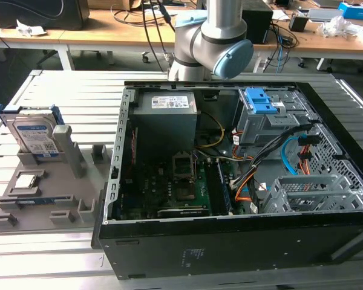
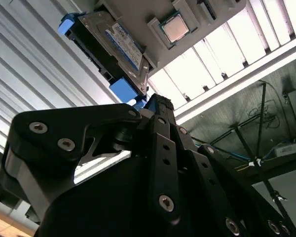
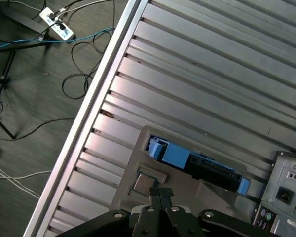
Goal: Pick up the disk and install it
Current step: 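Pick up the disk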
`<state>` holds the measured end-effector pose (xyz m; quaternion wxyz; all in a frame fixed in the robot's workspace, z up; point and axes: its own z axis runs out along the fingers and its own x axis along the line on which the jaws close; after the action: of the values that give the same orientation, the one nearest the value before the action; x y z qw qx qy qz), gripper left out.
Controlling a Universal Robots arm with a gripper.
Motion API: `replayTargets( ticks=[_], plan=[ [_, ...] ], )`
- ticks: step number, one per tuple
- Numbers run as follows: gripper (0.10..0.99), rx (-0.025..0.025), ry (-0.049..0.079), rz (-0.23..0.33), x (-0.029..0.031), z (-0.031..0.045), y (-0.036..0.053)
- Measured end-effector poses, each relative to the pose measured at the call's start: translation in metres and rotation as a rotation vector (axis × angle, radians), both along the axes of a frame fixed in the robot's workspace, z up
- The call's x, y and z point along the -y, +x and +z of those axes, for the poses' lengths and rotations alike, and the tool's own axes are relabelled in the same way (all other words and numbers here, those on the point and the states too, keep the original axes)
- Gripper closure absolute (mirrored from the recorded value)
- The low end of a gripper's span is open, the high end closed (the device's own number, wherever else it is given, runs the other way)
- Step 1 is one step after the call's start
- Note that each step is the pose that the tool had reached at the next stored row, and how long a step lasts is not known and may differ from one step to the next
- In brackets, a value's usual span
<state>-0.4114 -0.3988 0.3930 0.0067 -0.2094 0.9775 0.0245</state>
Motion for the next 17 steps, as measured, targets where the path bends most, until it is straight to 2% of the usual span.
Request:
replayTargets(
  ticks=[4,10,17],
  plan=[
    [0.980,0.0000,0.000,0.069,0.0000,0.0000,0.0000],
    [0.980,0.0000,0.000,0.140,0.0000,0.0000,0.0000],
    [0.980,0.0000,0.000,0.267,0.0000,0.0000,0.0000]
  ],
)
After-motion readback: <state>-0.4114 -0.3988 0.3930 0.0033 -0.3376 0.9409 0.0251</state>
